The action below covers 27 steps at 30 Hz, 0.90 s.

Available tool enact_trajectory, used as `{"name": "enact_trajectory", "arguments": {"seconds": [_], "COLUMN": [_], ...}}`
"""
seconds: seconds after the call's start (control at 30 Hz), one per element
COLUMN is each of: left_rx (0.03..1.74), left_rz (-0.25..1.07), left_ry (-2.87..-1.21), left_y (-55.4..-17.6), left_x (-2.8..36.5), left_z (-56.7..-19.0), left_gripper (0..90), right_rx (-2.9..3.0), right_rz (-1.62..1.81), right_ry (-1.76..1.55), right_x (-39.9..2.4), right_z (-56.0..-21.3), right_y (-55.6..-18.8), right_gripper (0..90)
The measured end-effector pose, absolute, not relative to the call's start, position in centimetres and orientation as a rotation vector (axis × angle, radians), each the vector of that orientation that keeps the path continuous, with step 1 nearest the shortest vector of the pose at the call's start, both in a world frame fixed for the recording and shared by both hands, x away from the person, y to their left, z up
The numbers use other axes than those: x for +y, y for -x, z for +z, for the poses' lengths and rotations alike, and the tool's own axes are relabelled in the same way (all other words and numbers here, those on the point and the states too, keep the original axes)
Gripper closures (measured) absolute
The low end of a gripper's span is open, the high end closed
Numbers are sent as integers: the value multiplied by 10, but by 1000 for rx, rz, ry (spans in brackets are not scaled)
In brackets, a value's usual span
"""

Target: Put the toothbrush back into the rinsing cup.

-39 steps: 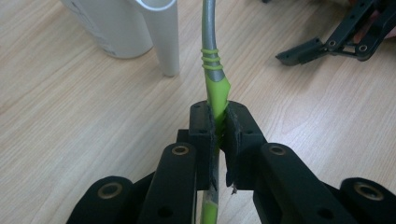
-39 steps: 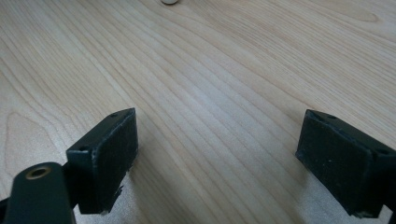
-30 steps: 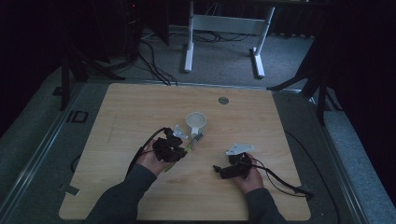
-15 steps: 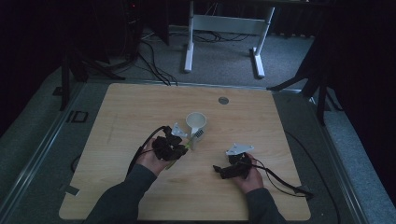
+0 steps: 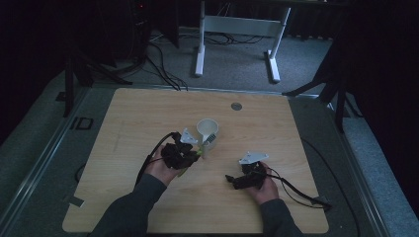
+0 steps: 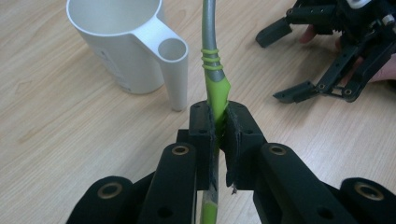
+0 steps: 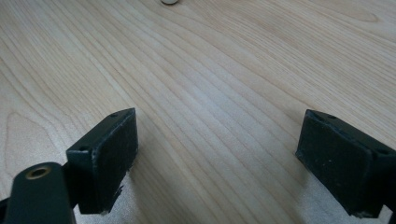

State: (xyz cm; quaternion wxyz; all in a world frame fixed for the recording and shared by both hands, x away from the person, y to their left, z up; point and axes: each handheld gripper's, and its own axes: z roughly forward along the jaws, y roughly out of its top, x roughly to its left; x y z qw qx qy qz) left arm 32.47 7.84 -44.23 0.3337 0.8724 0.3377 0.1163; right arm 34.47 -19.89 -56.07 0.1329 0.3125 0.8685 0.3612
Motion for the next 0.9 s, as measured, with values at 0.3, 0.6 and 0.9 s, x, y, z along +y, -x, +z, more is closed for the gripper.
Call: {"name": "enact_trajectory", "arguments": {"seconds": [0.3, 0.6, 0.9], "left_rx": [895, 876, 852], "left_rz": [329, 354, 371], "left_ry": [-2229, -2187, -2138], "left_y": [-325, -325, -323], "left_x": [79, 80, 80], "left_z": [-441, -439, -436], "left_gripper": [825, 825, 825], "right_rx": [2519, 2519, 2519], "right_rz": [1047, 1047, 1047], "right_ry": [-906, -907, -907], "right_x": [-199, -199, -199], "right_z": [-561, -561, -561], "right_y": [-345, -345, -345], "right_gripper": [120, 120, 120]}}
